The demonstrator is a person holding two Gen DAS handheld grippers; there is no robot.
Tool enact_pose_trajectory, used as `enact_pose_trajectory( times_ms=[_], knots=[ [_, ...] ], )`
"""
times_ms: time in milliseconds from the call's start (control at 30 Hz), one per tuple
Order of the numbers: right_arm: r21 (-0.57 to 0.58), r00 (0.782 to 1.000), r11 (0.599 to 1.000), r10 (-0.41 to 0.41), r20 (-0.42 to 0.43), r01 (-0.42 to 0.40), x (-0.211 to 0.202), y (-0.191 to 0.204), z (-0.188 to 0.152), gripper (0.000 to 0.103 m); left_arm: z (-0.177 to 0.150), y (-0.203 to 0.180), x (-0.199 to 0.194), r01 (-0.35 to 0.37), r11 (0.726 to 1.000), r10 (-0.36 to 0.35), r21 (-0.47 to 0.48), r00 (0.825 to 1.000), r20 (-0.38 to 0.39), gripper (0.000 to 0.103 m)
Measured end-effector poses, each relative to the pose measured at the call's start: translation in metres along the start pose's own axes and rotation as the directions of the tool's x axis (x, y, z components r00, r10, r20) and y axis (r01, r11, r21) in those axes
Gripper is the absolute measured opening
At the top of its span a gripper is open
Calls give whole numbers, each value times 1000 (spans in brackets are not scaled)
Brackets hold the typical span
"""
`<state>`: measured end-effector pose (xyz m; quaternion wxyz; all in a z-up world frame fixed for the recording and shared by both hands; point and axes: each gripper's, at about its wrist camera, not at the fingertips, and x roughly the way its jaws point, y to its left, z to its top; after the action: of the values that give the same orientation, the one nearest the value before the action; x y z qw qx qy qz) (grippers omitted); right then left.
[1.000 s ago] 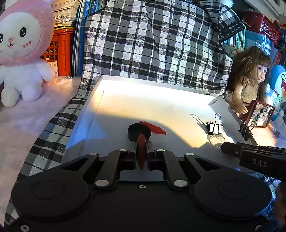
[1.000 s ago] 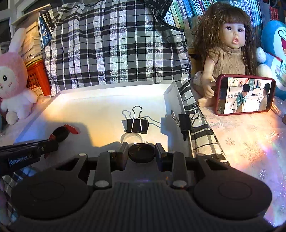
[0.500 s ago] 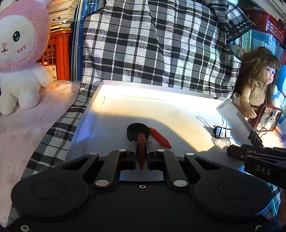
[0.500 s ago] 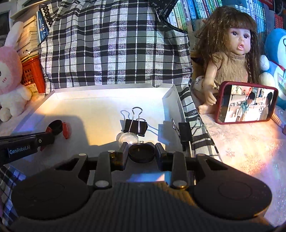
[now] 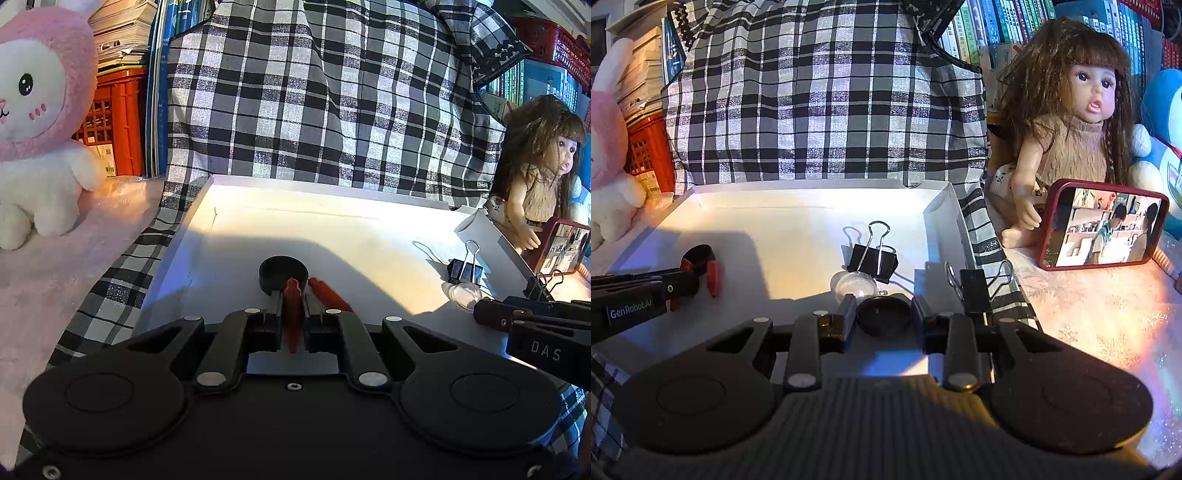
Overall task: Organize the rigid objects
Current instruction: 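Open the right tool to drop the black cap while the left tool releases the marker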
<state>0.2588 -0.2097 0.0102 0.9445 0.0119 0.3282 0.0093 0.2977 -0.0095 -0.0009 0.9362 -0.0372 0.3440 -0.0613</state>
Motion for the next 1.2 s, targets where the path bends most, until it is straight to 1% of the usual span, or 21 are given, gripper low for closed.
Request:
enact_pose_trajectory(
  times_ms=[133, 200, 267, 367, 500, 533, 667, 733, 800, 1033, 1200],
  knots=[
    [-4, 1000, 1000, -4, -3, 4, 0, 1, 1, 37, 0, 0, 0, 4, 1000, -4, 1, 1000, 0, 11],
    [-1, 1000, 1000, -4, -2, 4, -1, 0, 1, 41, -1, -1, -2, 3, 1000, -3, 6, 1000, 2, 11],
    [4, 1000, 1000, -3, -2, 3, -2, 0, 1, 41, -2, -1, -4, 3, 1000, -3, 9, 1000, 3, 12],
    [4, 1000, 1000, -4, -1, 4, -4, 0, 0, 42, -2, 0, -9, 8, 1000, -8, 10, 1000, 11, 18],
    [5, 1000, 1000, 4, 1, -4, -9, 0, -3, 50, -3, 0, -22, 8, 1000, -9, 27, 999, 39, 38],
    [2, 1000, 1000, 5, 3, -5, -11, 1, -4, 55, -3, 0, -26, 10, 1000, -12, 29, 999, 48, 41],
    [-26, 1000, 1000, 3, 18, -3, -22, 4, -7, 58, -6, 1, -42, 27, 999, -29, 36, 998, 64, 46],
    [-30, 1000, 1000, 8, 28, -7, -29, 4, -9, 63, -8, 0, -51, 27, 999, -30, 45, 997, 71, 51],
    [-31, 999, 999, 10, 37, -9, -37, 4, -10, 65, -11, 1, -59, 32, 998, -36, 50, 997, 74, 54],
    [-64, 997, 998, 12, 73, -7, -67, 4, -16, 75, -23, 2, -90, 53, 997, -57, 49, 995, 78, 64],
    [-79, 996, 997, 28, 90, -21, -86, 6, -23, 79, -32, 3, -114, 67, 997, -71, 44, 994, 85, 66]
  ],
)
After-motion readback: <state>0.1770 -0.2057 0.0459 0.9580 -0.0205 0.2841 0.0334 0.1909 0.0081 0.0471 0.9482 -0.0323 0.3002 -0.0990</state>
